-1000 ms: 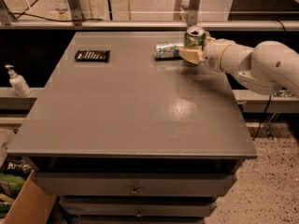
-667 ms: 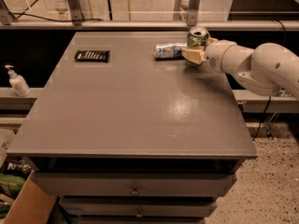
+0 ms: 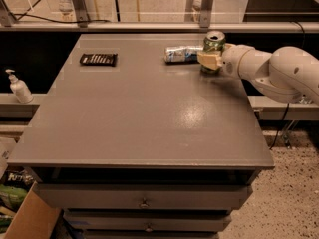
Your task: Move green can near redbull can
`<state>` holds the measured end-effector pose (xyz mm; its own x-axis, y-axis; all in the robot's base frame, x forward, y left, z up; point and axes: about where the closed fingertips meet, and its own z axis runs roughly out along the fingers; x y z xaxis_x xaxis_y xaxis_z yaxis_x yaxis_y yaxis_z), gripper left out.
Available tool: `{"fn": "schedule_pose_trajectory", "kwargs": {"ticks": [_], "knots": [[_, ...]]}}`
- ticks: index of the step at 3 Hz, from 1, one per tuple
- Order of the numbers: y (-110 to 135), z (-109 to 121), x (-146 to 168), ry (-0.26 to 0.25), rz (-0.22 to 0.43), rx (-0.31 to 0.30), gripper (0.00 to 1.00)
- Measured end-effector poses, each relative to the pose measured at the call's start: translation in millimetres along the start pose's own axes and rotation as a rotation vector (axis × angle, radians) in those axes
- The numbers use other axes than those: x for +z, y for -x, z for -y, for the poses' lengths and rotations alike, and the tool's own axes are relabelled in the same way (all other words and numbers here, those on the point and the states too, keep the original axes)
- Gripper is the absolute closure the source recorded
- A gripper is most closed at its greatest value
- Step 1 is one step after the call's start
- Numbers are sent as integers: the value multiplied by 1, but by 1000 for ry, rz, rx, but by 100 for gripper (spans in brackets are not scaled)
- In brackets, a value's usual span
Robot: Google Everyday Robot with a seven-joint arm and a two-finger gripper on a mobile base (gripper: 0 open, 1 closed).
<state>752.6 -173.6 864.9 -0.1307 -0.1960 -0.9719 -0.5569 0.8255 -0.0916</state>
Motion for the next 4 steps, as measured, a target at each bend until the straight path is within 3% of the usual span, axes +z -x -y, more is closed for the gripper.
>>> {"fn": "schedule_pose_trajectory", "kwargs": {"ticks": [3,4], "knots": [[-9,3,-4,-13,-41,34,12],[-9,1,-5,-10,-51,36,0]]}}
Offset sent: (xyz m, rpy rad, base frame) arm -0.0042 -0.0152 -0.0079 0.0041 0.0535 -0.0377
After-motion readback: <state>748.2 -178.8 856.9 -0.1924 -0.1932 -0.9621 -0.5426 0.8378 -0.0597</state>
